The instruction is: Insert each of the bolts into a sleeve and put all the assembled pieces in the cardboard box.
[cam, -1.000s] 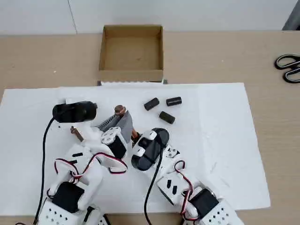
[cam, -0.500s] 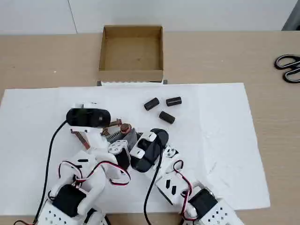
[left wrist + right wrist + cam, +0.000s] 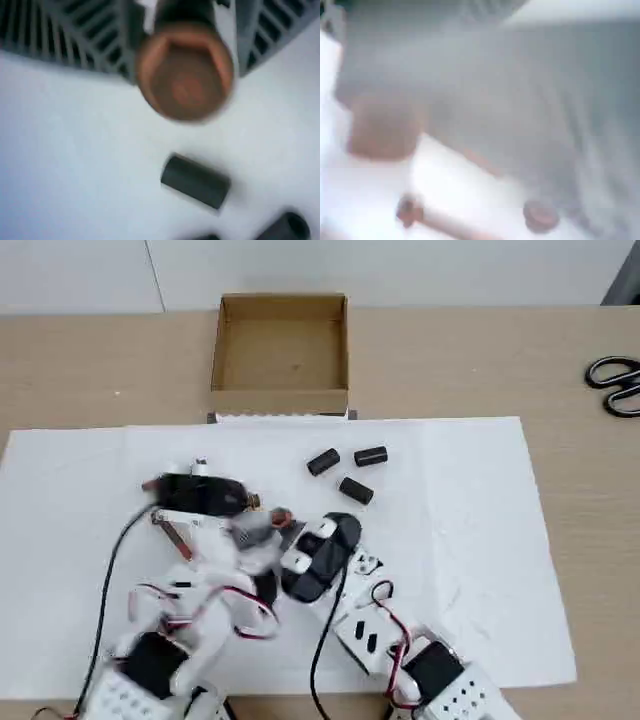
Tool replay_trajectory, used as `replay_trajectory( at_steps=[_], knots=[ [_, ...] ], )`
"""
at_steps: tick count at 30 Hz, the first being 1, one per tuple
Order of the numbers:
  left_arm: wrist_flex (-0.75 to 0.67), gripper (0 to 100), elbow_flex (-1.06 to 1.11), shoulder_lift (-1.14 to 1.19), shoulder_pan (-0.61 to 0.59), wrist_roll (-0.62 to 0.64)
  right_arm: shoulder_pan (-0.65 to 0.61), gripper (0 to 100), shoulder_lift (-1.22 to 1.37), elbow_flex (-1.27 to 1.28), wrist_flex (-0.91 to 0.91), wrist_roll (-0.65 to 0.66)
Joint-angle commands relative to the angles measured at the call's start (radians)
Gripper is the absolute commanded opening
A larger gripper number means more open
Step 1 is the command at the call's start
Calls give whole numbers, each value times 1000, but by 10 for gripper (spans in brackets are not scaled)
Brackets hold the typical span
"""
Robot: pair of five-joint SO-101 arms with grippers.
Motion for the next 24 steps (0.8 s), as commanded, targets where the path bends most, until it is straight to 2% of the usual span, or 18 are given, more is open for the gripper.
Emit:
replay_trajectory(
  at_steps=[1, 7, 12, 15, 19, 24],
  knots=[
    [9, 278, -51, -6, 3, -25, 1, 3, -16, -26, -28, 9],
    [12, 272, -159, -6, 2, -57, 4, 3, -13, -21, -27, 9],
    [12, 269, -246, -5, -78, -117, 5, 3, -16, 9, -27, 8],
    [8, 197, -265, -5, -160, -169, 7, 3, -16, 12, -27, 5],
    [8, 1, -246, -6, -245, -219, 16, 3, -16, 20, -27, 3],
    [6, 6, -74, -11, -299, -272, 125, 3, -7, 15, -35, -17]
  ],
)
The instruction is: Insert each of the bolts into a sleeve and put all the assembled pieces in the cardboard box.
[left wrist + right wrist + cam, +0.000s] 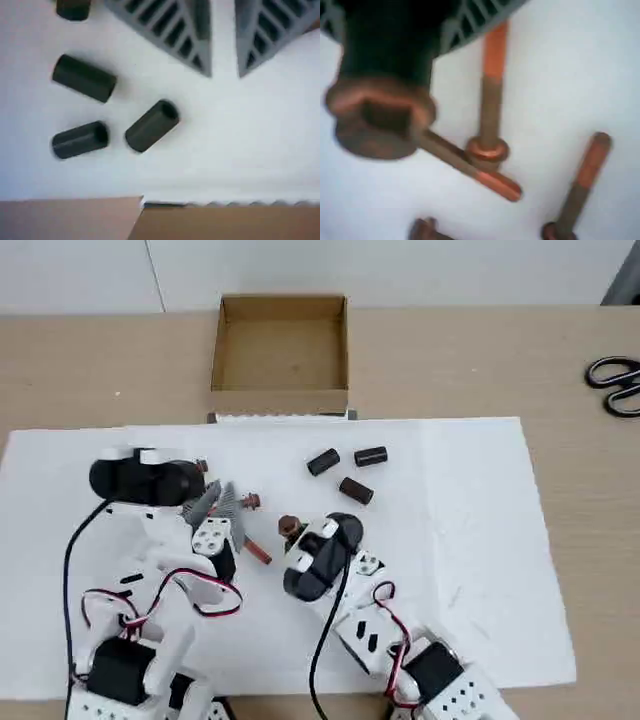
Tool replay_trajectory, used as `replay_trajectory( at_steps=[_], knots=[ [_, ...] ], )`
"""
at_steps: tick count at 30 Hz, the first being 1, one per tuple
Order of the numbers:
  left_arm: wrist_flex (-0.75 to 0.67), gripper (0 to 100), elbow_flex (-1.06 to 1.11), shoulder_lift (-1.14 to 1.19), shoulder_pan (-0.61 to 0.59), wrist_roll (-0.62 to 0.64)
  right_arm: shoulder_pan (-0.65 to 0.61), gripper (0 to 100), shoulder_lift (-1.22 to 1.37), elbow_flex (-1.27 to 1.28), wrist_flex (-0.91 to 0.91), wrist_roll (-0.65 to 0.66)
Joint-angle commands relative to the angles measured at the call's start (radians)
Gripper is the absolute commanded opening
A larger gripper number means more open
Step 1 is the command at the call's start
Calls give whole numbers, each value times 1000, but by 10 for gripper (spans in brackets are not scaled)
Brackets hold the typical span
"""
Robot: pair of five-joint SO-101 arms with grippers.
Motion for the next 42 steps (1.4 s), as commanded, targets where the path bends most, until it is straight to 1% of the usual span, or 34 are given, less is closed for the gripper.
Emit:
replay_trajectory(
  at_steps=[1, 3, 5, 9, 11, 14, 19, 24, 33, 35, 42],
  knots=[
    [-11, 6, 113, -6, -35, -38, 114, 3, -7, -17, -33, -31],
    [-57, 6, 189, -6, -63, -60, 173, 3, -7, -20, -33, -54],
    [-133, 6, 248, -6, -94, -86, 206, 3, -5, -43, -33, -77],
    [-279, 6, 367, -6, -130, -155, 223, 3, 18, -129, -24, -83],
    [-328, 6, 415, -6, -132, -184, 242, 3, 77, -190, -24, -83],
    [-368, 6, 460, -6, -132, -193, 288, 3, 237, -324, -24, -87],
    [-376, 6, 464, -8, -132, -187, 338, 3, 613, -620, -24, -91],
    [-376, 6, 464, -8, -132, -189, 338, 3, 955, -907, -24, -84],
    [-376, 6, 464, -8, -133, -187, 338, 3, 1480, -1390, -33, -81],
    [-376, 6, 464, -8, -133, -186, 338, 3, 1590, -1502, -33, -44],
    [-376, 6, 464, -8, -133, -184, 338, 4, 1974, -1930, -35, 163]
  ],
)
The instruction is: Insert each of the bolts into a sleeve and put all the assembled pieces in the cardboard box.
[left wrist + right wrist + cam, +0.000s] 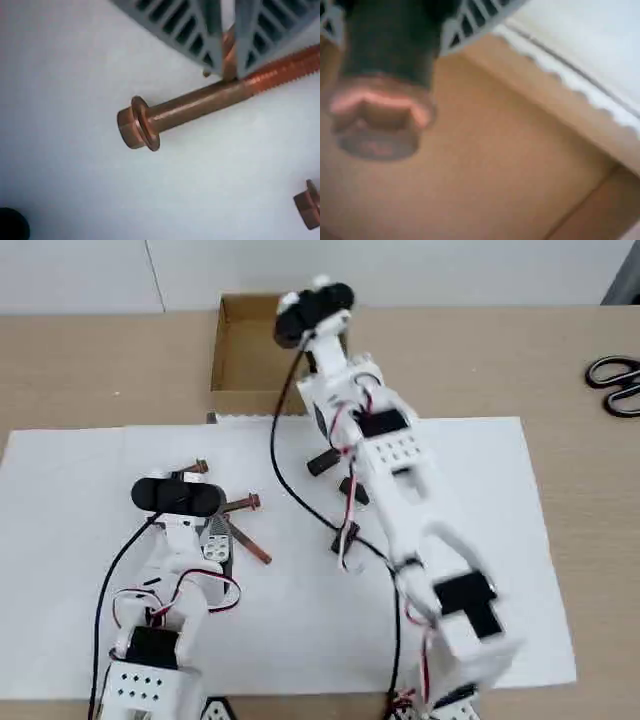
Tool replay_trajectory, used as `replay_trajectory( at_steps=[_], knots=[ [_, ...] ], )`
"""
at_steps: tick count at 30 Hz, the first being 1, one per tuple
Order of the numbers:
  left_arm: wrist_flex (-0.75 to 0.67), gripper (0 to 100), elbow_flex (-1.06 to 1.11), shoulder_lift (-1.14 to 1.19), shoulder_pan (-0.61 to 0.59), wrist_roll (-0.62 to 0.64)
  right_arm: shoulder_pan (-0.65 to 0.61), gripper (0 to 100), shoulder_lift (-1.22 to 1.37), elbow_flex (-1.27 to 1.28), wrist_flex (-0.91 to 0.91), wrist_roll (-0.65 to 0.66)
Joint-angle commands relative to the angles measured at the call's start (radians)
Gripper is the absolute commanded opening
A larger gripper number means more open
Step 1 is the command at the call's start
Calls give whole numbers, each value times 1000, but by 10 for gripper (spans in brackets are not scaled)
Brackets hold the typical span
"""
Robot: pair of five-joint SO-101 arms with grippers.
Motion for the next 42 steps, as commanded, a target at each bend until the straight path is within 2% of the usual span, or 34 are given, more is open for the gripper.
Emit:
replay_trajectory(
  at_steps=[1, 9, 14, 21, 24, 29, 33, 37, 42],
  knots=[
    [-26, 6, -4, -11, -9, -2, 13, 4, 154, -296, -35, 94],
    [-26, 6, -2, -11, -9, -2, 7, 15, 489, -694, -19, 204],
    [-26, 6, -2, -11, -37, -2, 5, 144, 549, -733, 68, 219],
    [-26, 6, -2, -11, -41, -2, 10, 154, 545, -738, 101, 218],
    [-26, 6, -2, -11, -41, -2, 7, 154, 516, -766, 234, 216],
    [-26, 6, -2, -11, -41, -2, 7, 154, 417, -819, 524, 86],
    [-26, 6, -2, -11, -41, -2, 7, 154, 331, -856, 771, 40],
    [-26, 6, -2, -11, -41, -2, 7, 154, 257, -859, 969, 35],
    [-26, 6, -2, -11, -41, -2, 5, 154, 217, -859, 1127, 32]
  ],
)
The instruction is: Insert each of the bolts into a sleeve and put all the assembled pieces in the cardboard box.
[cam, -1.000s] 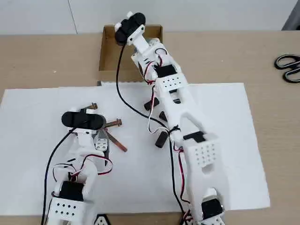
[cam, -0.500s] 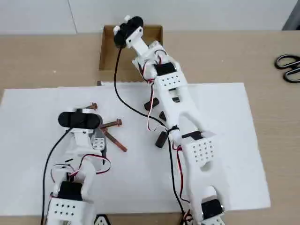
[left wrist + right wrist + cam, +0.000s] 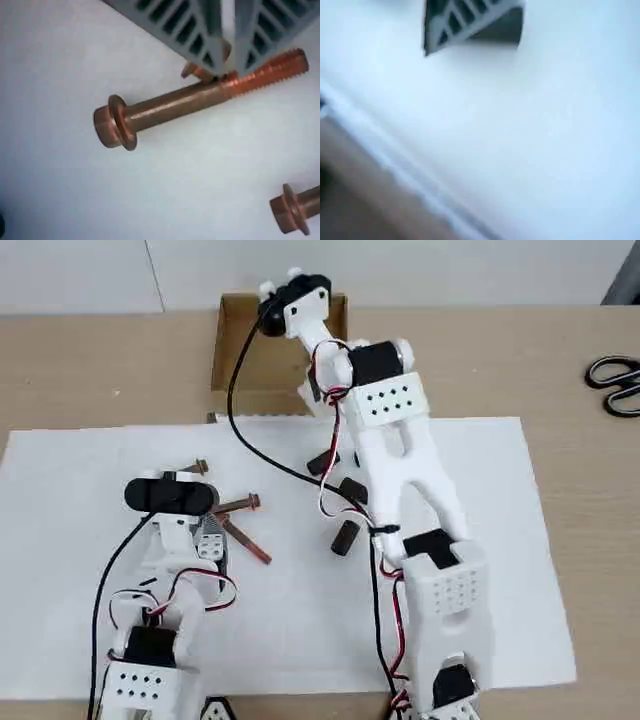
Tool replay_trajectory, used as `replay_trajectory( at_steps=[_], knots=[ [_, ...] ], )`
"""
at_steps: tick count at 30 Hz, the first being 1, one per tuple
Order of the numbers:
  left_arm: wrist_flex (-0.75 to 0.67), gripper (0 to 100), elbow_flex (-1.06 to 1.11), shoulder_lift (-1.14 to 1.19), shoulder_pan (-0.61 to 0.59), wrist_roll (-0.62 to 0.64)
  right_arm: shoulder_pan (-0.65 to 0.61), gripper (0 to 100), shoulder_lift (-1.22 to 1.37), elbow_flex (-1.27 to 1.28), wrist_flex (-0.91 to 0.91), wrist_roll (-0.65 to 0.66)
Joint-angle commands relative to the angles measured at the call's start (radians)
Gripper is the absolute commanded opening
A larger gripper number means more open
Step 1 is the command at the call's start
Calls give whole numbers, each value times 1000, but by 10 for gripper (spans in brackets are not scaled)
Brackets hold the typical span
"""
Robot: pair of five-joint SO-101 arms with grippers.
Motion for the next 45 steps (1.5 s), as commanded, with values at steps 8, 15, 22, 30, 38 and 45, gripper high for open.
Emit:
replay_trajectory(
  at_steps=[8, 15, 22, 30, 38, 45],
  knots=[
    [-26, 6, -5, -11, -5, 0, 7, 154, -77, -43, 171, -273],
    [-26, 6, -5, -11, -5, 0, -5, 154, -77, -40, 189, -341],
    [-26, 6, -5, -11, -8, 0, 1, 154, -176, 167, 193, -264],
    [-26, 6, -5, -11, -8, 0, -1, 156, -351, 462, 189, -112],
    [-26, 6, -5, -11, -8, 0, -1, 157, -334, 572, 174, 141],
    [-26, 6, -5, -11, -8, 0, 1, 158, -251, 569, 116, 288]
  ],
)
